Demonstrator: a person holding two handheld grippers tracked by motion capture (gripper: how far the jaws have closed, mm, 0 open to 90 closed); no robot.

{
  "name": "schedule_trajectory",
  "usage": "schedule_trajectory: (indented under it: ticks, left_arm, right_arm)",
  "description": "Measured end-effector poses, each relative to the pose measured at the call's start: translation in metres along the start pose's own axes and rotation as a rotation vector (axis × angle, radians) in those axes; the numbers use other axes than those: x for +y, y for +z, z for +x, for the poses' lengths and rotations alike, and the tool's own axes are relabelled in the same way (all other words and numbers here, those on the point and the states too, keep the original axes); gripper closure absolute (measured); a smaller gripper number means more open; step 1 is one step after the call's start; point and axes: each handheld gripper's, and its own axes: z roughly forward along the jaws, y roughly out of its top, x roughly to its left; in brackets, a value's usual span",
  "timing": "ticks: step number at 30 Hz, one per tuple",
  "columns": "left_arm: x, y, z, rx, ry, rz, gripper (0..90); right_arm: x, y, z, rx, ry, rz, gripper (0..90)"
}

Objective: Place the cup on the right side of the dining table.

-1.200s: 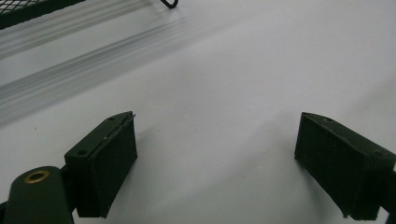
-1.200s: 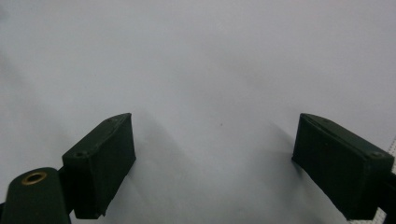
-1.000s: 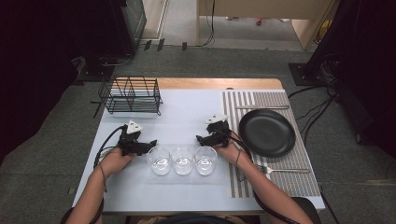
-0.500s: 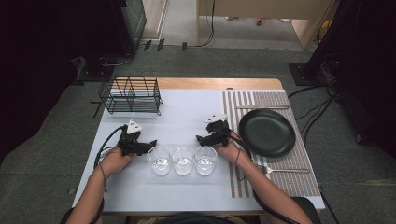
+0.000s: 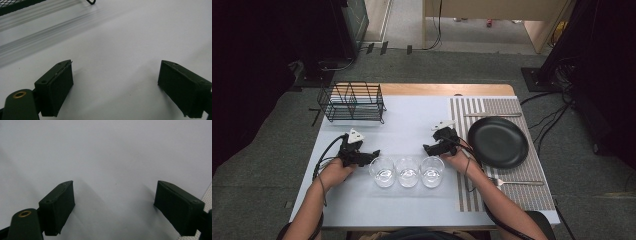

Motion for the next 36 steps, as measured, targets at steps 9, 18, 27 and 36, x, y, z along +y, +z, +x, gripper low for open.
schedule_trajectory:
  ticks: [9, 18, 27, 36]
  left_arm:
    - [0.000, 0.000, 0.000, 0.001, 0.000, -0.001, 12.6]
    - [0.000, 0.000, 0.000, 0.000, -0.001, 0.000, 12.6]
    - [0.000, 0.000, 0.000, -0.002, -0.001, 0.001, 12.6]
    - [0.000, 0.000, 0.000, -0.002, -0.002, 0.000, 12.6]
  right_arm:
    - [0.002, -0.006, -0.002, 0.022, 0.044, -0.008, 16.6]
    - [0.006, -0.015, 0.000, 0.038, 0.055, -0.013, 16.7]
    - [0.009, -0.027, 0.003, 0.055, 0.032, -0.009, 17.9]
    - [0.009, -0.036, 0.000, 0.068, 0.028, 0.004, 18.6]
